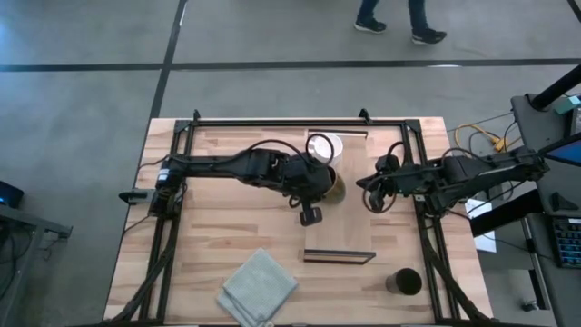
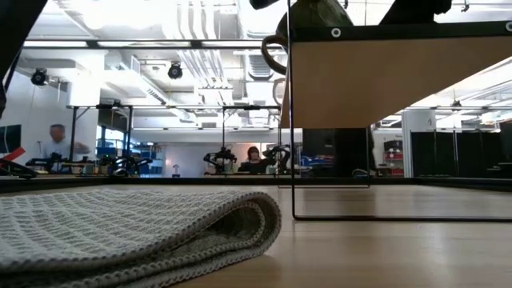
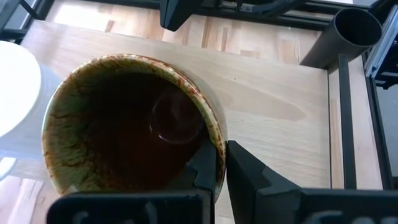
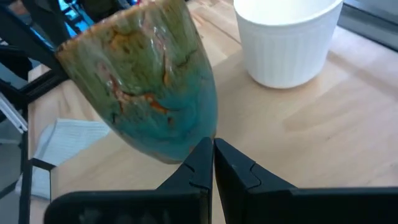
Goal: Stack small to large cups/mugs on shelf
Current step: Put the brown mug on the shelf
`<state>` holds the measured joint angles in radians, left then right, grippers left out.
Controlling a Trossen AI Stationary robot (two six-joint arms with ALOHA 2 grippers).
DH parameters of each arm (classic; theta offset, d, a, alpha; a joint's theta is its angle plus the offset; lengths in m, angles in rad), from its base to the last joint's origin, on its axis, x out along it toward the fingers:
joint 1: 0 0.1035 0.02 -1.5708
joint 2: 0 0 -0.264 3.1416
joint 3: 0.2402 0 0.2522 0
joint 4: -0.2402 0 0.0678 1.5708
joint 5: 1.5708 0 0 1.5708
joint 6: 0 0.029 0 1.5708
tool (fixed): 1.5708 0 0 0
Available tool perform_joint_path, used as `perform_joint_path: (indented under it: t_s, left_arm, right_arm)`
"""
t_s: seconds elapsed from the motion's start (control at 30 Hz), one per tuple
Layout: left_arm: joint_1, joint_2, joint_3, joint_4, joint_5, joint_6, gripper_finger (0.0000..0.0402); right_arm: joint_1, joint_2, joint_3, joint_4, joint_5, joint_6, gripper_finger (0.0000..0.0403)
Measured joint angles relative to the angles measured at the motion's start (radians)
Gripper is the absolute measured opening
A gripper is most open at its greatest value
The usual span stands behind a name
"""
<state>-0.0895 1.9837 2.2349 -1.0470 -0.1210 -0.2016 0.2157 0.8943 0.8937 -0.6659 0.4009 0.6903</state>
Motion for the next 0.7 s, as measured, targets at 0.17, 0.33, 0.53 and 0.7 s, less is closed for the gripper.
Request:
perform_joint_path:
  t_s: [0.17,0.33,0.53,0.7]
  left_arm:
    - [0.001,0.004,-0.001,0.002,0.007,0.000,0.0007]
    - [0.006,0.006,-0.004,0.014,0.007,0.000,0.0010]
    - [0.018,0.006,-0.014,0.027,0.007,0.000,0.0013]
    - [0.024,0.006,-0.017,0.040,0.010,0.000,0.0014]
  right_arm:
    - [0.000,0.014,0.000,-0.004,-0.002,0.014,0.0009]
    - [0.002,0.021,0.000,-0.005,-0.016,0.076,0.0009]
    - [0.002,0.024,0.000,-0.004,-0.033,0.108,0.0008]
    - [0.002,0.028,0.000,-0.004,-0.038,0.122,0.0009]
